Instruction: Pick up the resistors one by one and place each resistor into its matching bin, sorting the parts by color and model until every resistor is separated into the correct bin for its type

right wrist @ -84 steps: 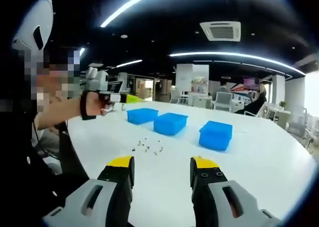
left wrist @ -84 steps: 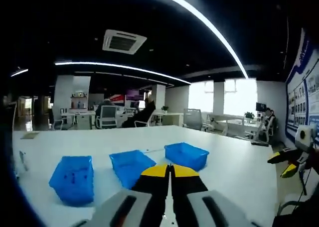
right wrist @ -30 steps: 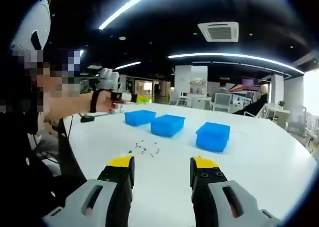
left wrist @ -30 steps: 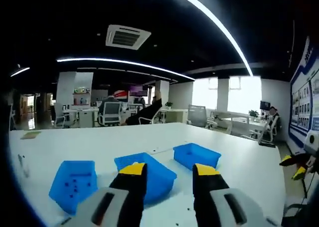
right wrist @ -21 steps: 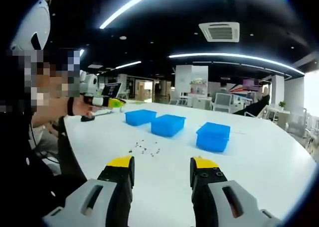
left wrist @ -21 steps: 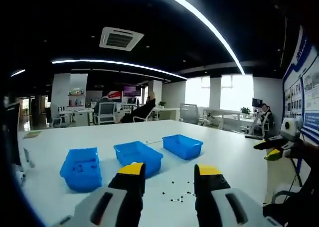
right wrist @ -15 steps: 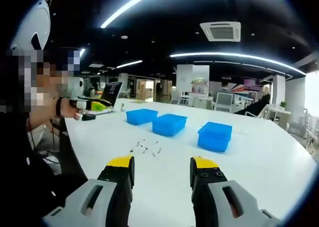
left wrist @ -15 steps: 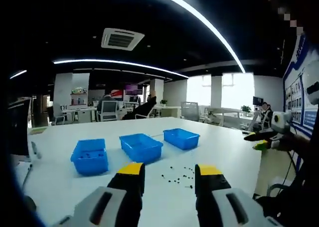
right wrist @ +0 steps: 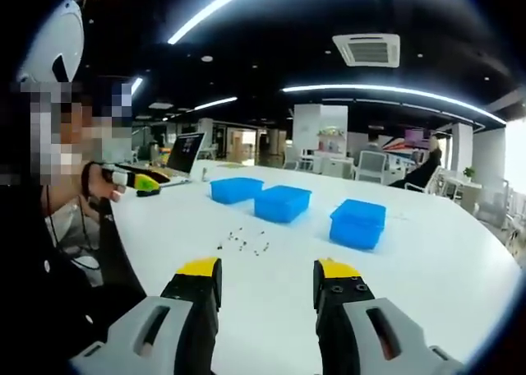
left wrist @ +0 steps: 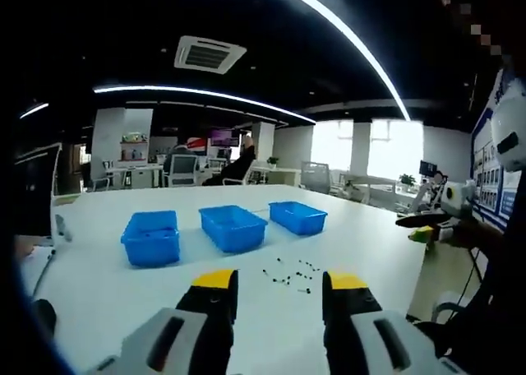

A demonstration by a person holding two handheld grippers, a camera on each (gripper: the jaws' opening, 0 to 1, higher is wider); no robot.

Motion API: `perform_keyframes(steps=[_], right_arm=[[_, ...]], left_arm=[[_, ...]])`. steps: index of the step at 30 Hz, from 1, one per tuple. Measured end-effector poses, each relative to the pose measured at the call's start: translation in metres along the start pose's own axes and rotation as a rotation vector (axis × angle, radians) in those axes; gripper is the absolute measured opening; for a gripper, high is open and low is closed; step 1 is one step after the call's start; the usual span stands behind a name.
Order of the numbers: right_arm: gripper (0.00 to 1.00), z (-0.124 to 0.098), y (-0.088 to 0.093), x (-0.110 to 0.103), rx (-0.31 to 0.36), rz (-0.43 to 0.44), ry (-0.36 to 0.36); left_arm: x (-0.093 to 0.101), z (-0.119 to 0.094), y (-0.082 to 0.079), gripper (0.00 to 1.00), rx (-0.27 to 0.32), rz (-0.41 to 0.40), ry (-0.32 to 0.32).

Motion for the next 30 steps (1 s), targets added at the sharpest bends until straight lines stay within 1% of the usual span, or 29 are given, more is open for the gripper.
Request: perform_keyframes(steps=[3, 5, 6, 7, 8, 9, 10, 11, 12, 14, 15, 17, 18, 19, 21, 22, 24, 27, 28, 29, 30], right_arm=[[0.46, -0.001, 0.002, -0.001, -0.011, 0.000, -0.003], [0.46, -0.002, 0.003, -0.001, -0.018, -0.003, -0.007], [0.46, -0.002, 0.003, -0.002, -0.023, -0.005, -0.009], [0.46, -0.002, 0.004, -0.002, -0.030, -0.010, -0.009], [0.46, -0.002, 0.004, -0.003, -0.039, -0.019, -0.007], [0.46, -0.001, 0.004, -0.004, -0.044, -0.033, -0.005], [0.46, -0.001, 0.004, -0.005, -0.049, -0.043, -0.006], [0.46, 0.000, 0.004, -0.006, -0.053, -0.047, -0.010], [0.46, 0.000, 0.004, -0.008, -0.056, -0.052, -0.014], [0.46, 0.002, 0.006, -0.010, -0.064, -0.067, -0.022], [0.46, 0.002, 0.007, -0.011, -0.068, -0.072, -0.023], [0.46, 0.002, 0.008, -0.011, -0.071, -0.077, -0.026], [0.46, 0.002, 0.009, -0.011, -0.071, -0.077, -0.031], [0.46, 0.002, 0.010, -0.012, -0.071, -0.076, -0.033], [0.46, 0.001, 0.012, -0.011, -0.070, -0.075, -0.033], [0.46, 0.000, 0.012, -0.010, -0.069, -0.075, -0.031], [0.46, -0.001, 0.013, -0.008, -0.066, -0.073, -0.028], [0.46, -0.004, 0.013, -0.005, -0.062, -0.070, -0.029], [0.46, -0.004, 0.013, -0.004, -0.062, -0.072, -0.028], [0.46, -0.006, 0.013, -0.001, -0.062, -0.072, -0.024], [0.46, -0.007, 0.013, 0.000, -0.061, -0.071, -0.021]], left_arm=[[0.001, 0.009, -0.001, 0.43, -0.015, -0.027, 0.016], [-0.001, 0.017, -0.001, 0.43, -0.054, -0.042, 0.005], [-0.003, 0.021, -0.001, 0.43, -0.073, -0.061, -0.002], [-0.003, 0.025, -0.002, 0.43, -0.101, -0.096, -0.010], [-0.004, 0.030, -0.004, 0.45, -0.103, -0.103, -0.005], [-0.004, 0.035, -0.005, 0.46, -0.124, -0.123, -0.011], [-0.007, 0.039, -0.004, 0.47, -0.164, -0.136, -0.026], [-0.009, 0.044, -0.005, 0.47, -0.188, -0.139, -0.041], [-0.012, 0.050, -0.004, 0.47, -0.231, -0.135, -0.062], [-0.015, 0.059, -0.003, 0.46, -0.288, -0.091, -0.076], [-0.016, 0.068, -0.002, 0.45, -0.326, -0.089, -0.093], [-0.016, 0.081, 0.002, 0.42, -0.407, -0.122, -0.091], [-0.015, 0.089, 0.002, 0.41, -0.440, -0.121, -0.072], [-0.013, 0.096, 0.001, 0.41, -0.460, -0.137, -0.066], [-0.013, 0.111, -0.001, 0.40, -0.493, -0.132, -0.070], [-0.014, 0.118, -0.002, 0.40, -0.520, -0.130, -0.083], [-0.014, 0.132, -0.004, 0.38, -0.556, -0.122, -0.102], [-0.009, 0.149, -0.004, 0.34, -0.657, -0.097, -0.109], [-0.007, 0.154, -0.005, 0.34, -0.664, -0.093, -0.102], [-0.004, 0.158, -0.005, 0.33, -0.694, -0.087, -0.109], [0.000, 0.163, -0.003, 0.32, -0.741, -0.045, -0.104]])
Point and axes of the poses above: the point that each gripper's makers call its tool centre point, and the gripper's own axes: z roughly forward along the fingers, x roughly to its right, y roughly out of its underside, the point moved 6 cm from there along -z, roughly backward along the fingers, and after that the axes turned 5 degrees about -y, right-handed, at the moved point
